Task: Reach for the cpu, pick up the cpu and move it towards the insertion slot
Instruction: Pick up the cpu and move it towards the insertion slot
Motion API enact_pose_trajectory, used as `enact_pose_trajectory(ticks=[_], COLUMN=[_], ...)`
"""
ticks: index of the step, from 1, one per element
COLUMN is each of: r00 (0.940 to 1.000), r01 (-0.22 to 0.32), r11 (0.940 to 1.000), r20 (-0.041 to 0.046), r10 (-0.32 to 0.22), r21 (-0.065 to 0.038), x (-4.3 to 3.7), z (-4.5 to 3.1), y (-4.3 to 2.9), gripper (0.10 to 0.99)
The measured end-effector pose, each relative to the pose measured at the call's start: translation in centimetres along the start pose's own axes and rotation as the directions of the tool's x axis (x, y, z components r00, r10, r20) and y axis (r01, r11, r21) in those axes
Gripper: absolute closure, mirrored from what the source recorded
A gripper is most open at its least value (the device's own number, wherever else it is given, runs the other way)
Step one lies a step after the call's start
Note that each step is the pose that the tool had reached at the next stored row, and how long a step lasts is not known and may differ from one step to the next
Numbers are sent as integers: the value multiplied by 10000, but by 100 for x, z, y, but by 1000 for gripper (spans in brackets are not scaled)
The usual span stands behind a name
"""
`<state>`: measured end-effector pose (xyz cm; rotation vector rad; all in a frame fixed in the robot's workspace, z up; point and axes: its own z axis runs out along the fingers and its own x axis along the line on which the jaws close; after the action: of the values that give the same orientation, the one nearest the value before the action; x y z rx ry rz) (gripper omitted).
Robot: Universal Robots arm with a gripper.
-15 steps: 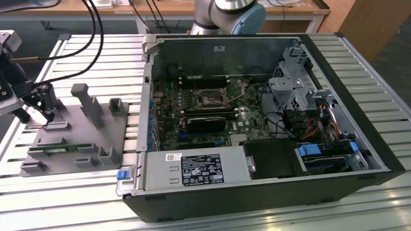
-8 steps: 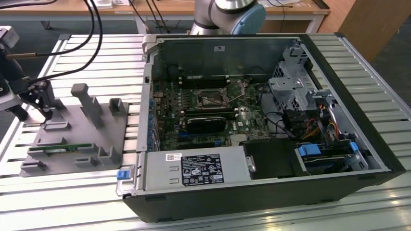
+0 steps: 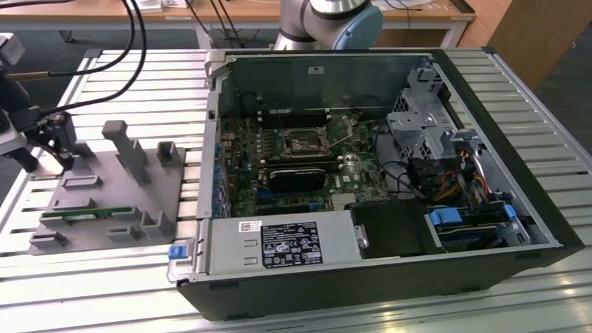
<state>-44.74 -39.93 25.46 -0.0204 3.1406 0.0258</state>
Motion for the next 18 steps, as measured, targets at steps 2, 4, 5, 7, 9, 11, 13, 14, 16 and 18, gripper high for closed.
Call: enact_pose_trajectory(ticks=[2, 4, 5, 7, 9, 11, 13, 14, 16, 18], r00=[10000, 10000, 10000, 10000, 10000, 10000, 10000, 10000, 10000, 10000], r01=[0, 0, 0, 0, 0, 0, 0, 0, 0, 0], r11=[10000, 10000, 10000, 10000, 10000, 10000, 10000, 10000, 10000, 10000], r20=[1, 1, 1, 1, 2, 1, 1, 0, 1, 2], r10=[0, 0, 0, 0, 0, 0, 0, 0, 0, 0], r21=[0, 1, 1, 2, 2, 3, 3, 4, 3, 3], x=[0, 0, 0, 0, 0, 0, 0, 0, 0, 0], z=[-14, -31, -40, -61, -81, -103, -123, -133, -150, -169], y=[0, 1, 2, 4, 5, 7, 8, 9, 9, 11], gripper=[545, 545, 545, 545, 545, 545, 545, 545, 545, 545])
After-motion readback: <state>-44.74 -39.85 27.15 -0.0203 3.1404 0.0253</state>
